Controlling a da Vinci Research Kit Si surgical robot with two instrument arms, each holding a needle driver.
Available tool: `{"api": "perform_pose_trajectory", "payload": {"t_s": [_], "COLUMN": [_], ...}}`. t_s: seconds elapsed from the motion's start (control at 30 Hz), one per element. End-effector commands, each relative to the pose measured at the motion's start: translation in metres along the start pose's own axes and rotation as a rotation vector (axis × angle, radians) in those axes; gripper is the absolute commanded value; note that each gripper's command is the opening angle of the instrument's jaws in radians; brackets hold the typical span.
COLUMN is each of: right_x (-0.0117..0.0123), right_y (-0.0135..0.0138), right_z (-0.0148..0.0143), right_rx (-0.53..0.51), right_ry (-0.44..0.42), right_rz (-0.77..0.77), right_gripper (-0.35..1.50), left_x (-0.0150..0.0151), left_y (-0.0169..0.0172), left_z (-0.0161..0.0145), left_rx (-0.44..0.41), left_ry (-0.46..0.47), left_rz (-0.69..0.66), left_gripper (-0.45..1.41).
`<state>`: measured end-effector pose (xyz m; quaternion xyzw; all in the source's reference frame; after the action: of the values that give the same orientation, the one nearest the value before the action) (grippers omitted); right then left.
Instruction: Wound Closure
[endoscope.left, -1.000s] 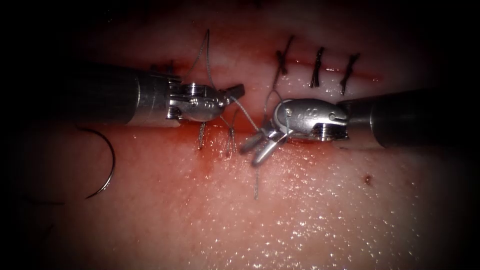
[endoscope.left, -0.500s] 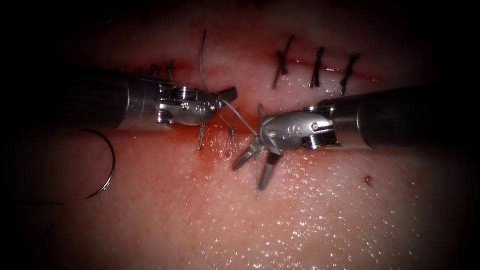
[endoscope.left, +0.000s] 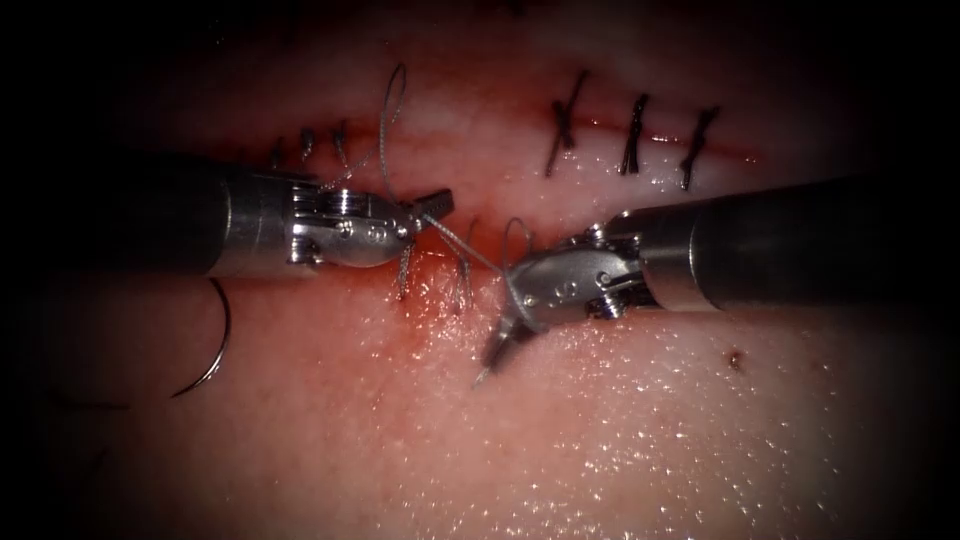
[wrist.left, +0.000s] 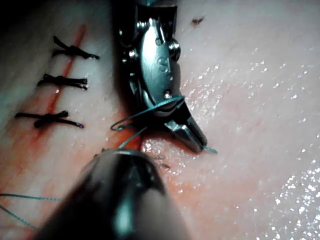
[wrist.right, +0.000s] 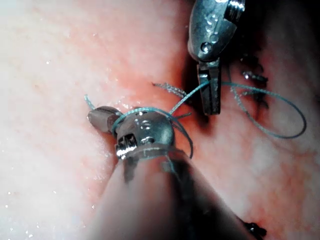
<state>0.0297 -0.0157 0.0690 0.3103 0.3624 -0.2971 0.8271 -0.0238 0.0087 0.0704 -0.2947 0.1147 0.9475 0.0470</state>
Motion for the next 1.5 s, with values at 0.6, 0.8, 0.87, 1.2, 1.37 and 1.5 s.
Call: {"api": "perform_pose_trajectory", "payload": {"t_s": [0.6, 0.8, 0.87, 1.2, 1.37, 1.5], "right_x": [-0.0019, -0.0038, -0.0045, -0.0077, -0.0086, -0.0089], "right_y": [0.0013, 0.0021, 0.0025, 0.0036, 0.0038, 0.0041], "right_z": [-0.0057, -0.0077, -0.008, -0.0091, -0.0098, -0.0101], "right_rx": [-0.127, -0.175, -0.192, -0.233, -0.262, -0.285], "right_ry": [0.41, 0.445, 0.439, 0.382, 0.352, 0.331], "right_rz": [0.166, 0.191, 0.199, 0.221, 0.239, 0.262], "right_gripper": [-0.35, -0.35, -0.35, -0.35, -0.35, -0.35], "left_x": [-0.0023, -0.0029, -0.003, -0.0049, -0.0054, -0.0048], "left_y": [0.0141, 0.0181, 0.0191, 0.0238, 0.0256, 0.0276], "left_z": [-0.0055, -0.0084, -0.0094, -0.0127, -0.0141, -0.0152], "left_rx": [-0.009, -0.037, -0.044, -0.069, -0.077, -0.094], "left_ry": [-0.053, -0.076, -0.081, -0.105, -0.104, -0.091], "left_rz": [0.061, 0.069, 0.072, 0.063, 0.058, 0.064], "left_gripper": [-0.45, -0.45, -0.45, -0.45, -0.45, -0.45]}}
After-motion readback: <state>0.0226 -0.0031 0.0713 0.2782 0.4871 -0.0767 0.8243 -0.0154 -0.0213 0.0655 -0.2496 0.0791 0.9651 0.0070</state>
